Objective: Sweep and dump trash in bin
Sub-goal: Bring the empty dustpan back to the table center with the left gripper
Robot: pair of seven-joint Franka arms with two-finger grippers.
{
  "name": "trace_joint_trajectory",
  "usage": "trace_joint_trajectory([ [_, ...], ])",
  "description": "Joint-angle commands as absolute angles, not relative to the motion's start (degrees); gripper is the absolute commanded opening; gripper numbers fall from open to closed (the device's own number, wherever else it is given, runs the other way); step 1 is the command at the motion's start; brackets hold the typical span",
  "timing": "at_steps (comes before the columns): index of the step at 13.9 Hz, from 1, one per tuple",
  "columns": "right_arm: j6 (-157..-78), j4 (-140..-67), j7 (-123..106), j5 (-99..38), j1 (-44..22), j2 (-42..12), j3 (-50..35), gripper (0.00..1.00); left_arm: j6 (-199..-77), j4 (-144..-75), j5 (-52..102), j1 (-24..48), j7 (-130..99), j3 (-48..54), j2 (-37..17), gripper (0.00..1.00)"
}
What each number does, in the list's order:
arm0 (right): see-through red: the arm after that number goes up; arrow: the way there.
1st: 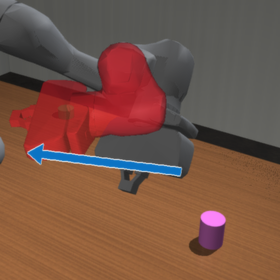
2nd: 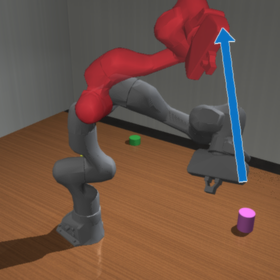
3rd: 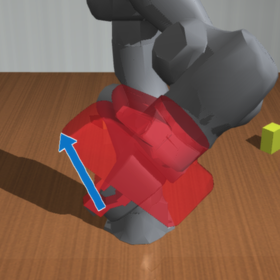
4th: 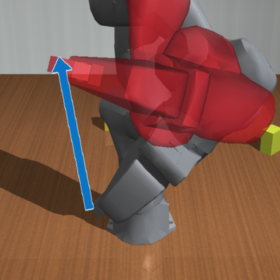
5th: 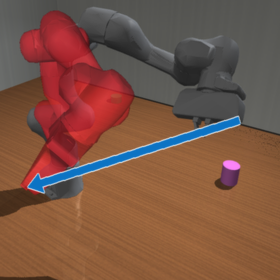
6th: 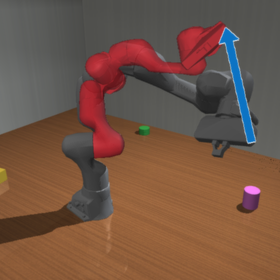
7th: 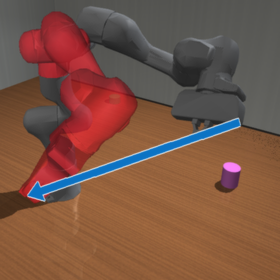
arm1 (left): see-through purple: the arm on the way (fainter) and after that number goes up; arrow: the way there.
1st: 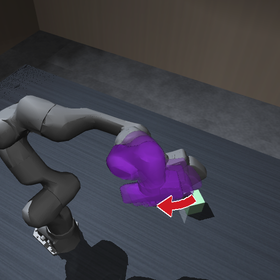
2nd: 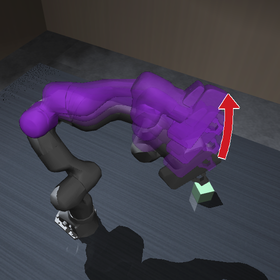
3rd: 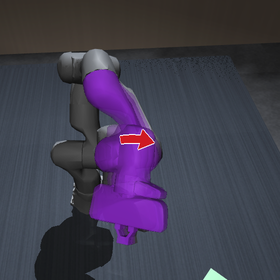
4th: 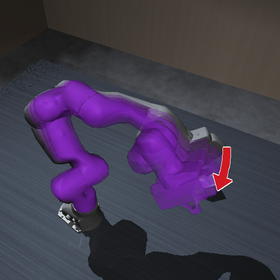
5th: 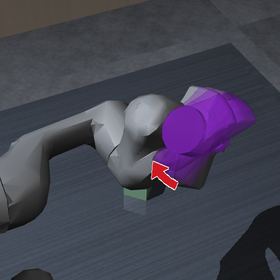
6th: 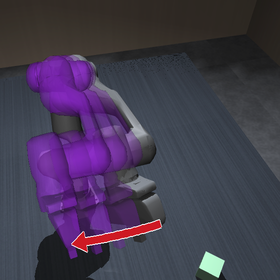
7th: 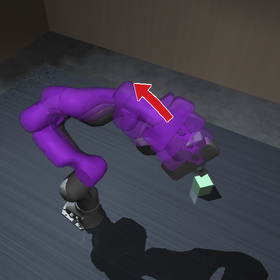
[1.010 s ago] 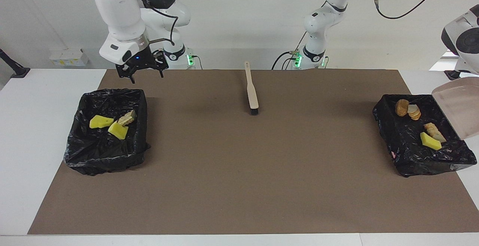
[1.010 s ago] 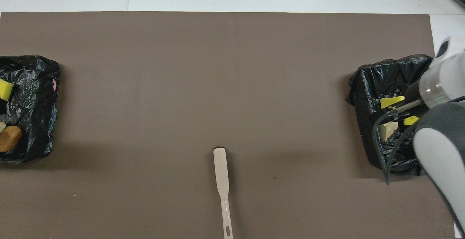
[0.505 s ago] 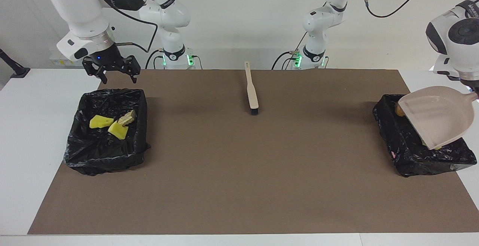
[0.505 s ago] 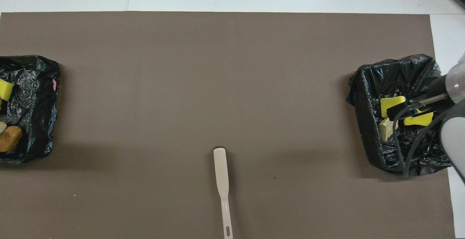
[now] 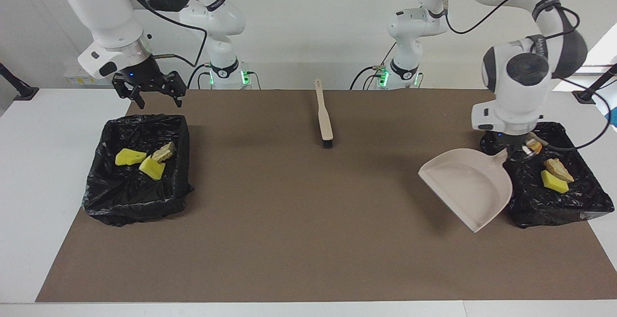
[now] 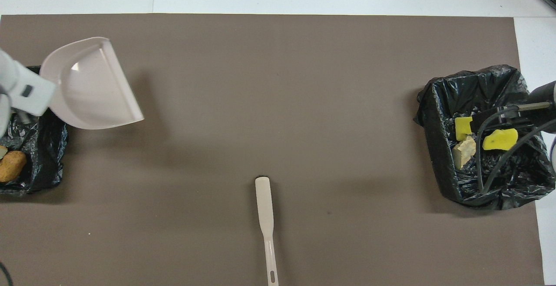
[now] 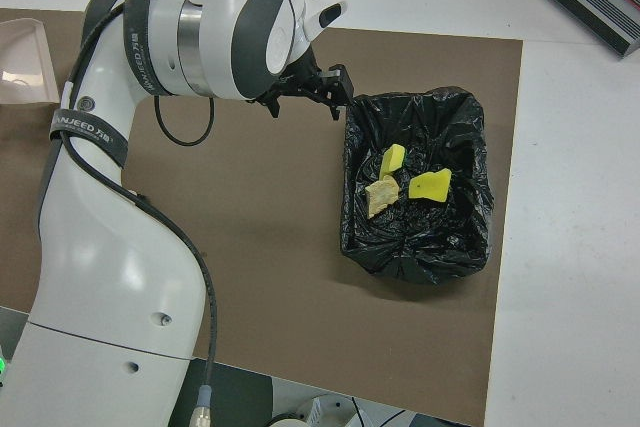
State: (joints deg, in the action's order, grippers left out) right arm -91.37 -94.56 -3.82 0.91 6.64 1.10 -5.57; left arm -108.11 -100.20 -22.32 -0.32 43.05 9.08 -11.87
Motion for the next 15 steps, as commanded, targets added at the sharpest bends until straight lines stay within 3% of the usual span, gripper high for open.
trace_joint_trajectory([
  [1,-92.29,-94.83,-3.34,-0.26,6.94,1.49,-5.89,1.0,-108.1,-99.58,-15.84,5.78,25.12,7.82,-14.31,0.0],
  [6,-92.29,-94.83,-3.25,-0.26,7.03,1.49,-5.89,1.0,-112.76,-98.0,-2.64,16.06,-13.75,7.82,-18.45,0.0],
  [11,-92.29,-94.83,-3.25,-0.26,7.03,1.49,-5.89,1.0,-111.19,-90.55,-2.28,25.82,-29.77,7.74,-26.34,0.0],
  [15,-92.29,-94.83,-3.34,-0.26,7.03,1.49,-5.89,1.0,-109.69,-84.29,-0.27,28.39,-35.06,7.82,-31.82,0.0],
])
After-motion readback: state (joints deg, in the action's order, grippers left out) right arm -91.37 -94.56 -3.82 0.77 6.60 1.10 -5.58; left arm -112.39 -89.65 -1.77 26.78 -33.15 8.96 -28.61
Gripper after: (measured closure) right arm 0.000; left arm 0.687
